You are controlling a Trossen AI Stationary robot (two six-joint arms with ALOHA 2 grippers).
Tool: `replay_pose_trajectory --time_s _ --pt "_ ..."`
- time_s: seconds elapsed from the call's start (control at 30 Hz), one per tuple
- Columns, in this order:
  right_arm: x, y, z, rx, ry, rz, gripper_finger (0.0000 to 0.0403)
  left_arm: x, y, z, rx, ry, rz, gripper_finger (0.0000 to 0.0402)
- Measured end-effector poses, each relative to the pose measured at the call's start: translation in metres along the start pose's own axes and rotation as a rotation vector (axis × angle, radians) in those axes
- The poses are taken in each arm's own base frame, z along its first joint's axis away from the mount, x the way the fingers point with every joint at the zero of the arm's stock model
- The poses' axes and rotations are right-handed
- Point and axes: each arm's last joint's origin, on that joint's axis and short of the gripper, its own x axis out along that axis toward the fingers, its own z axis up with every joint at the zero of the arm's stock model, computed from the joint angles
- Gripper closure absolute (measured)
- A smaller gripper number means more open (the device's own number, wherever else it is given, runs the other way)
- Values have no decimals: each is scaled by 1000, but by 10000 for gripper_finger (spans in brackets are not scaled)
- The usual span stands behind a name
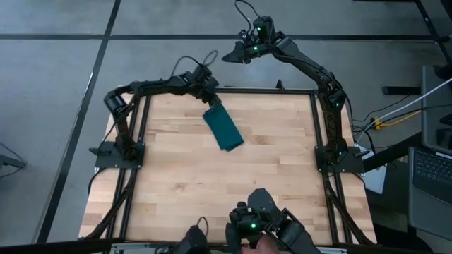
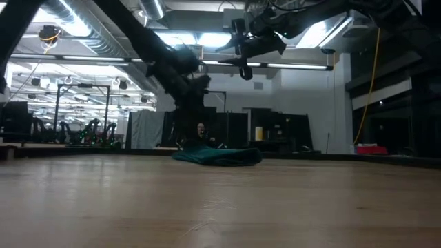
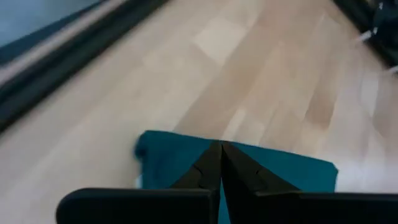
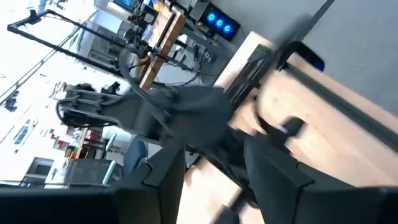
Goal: Fold microfiber towels
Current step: Fold the dark green napkin
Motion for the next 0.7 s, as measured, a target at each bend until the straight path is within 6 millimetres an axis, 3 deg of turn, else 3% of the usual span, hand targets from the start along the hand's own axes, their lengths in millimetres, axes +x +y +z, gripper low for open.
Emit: replay_pose_trajectory --time_s 0.23,0.33,0.57,0.7 --pt "5 4 -4 -4 25 22 252 45 7 -25 -6 150 37 399" --pt "5 4 -4 -4 27 24 257 58 13 -41 -20 253 162 399" --pt "5 4 -4 2 44 40 264 65 24 -49 -43 312 160 399" --pt "5 4 -5 3 46 41 260 44 11 -39 -94 274 128 399"
